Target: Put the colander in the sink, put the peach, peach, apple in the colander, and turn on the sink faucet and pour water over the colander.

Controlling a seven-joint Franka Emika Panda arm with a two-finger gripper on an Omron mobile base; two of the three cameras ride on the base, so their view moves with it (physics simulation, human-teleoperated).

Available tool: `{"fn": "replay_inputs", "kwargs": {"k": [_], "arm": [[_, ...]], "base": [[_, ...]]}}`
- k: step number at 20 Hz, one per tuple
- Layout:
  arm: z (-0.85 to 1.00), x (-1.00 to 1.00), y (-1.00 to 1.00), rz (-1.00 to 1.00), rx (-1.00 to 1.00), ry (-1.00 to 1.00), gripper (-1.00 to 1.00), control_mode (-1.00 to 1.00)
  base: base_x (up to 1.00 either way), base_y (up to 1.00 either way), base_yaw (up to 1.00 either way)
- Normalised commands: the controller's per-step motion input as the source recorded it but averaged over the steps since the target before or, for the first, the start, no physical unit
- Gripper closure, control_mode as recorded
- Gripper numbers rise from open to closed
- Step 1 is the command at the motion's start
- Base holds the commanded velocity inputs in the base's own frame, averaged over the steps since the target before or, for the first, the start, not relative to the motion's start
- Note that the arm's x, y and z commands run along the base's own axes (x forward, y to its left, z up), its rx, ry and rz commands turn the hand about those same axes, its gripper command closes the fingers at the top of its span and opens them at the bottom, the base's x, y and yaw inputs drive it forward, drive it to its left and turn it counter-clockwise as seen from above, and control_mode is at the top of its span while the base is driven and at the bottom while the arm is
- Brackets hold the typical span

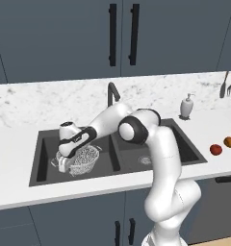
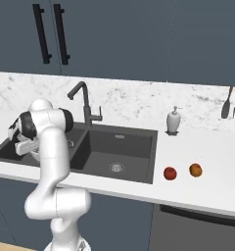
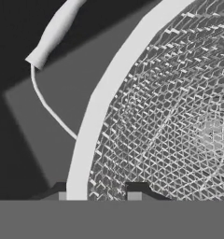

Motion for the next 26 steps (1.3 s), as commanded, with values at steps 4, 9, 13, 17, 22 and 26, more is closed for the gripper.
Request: {"fn": "replay_inputs", "kwargs": {"k": [4, 9, 13, 17, 22, 26], "arm": [[-0.33, 0.00, -0.17, -0.18, 0.00, 0.02, 1.00, -1.00], [-0.09, 0.00, -0.22, -0.17, 0.00, 0.04, -1.00, -1.00], [0.24, -0.09, -0.09, -0.06, 0.00, -0.01, -1.00, -1.00], [0.43, -0.30, 0.00, -0.02, 0.00, -0.11, -1.00, -1.00], [0.42, -0.50, 0.00, 0.00, 0.00, -0.27, -1.00, -1.00], [0.52, -0.58, 0.00, -0.02, 0.04, -0.28, -1.00, -1.00]], "base": [[0.00, 0.00, 0.00], [0.00, 0.00, 0.00], [0.00, 0.00, 0.00], [0.00, 0.00, 0.00], [0.00, 0.00, 0.00], [0.00, 0.00, 0.00]]}}
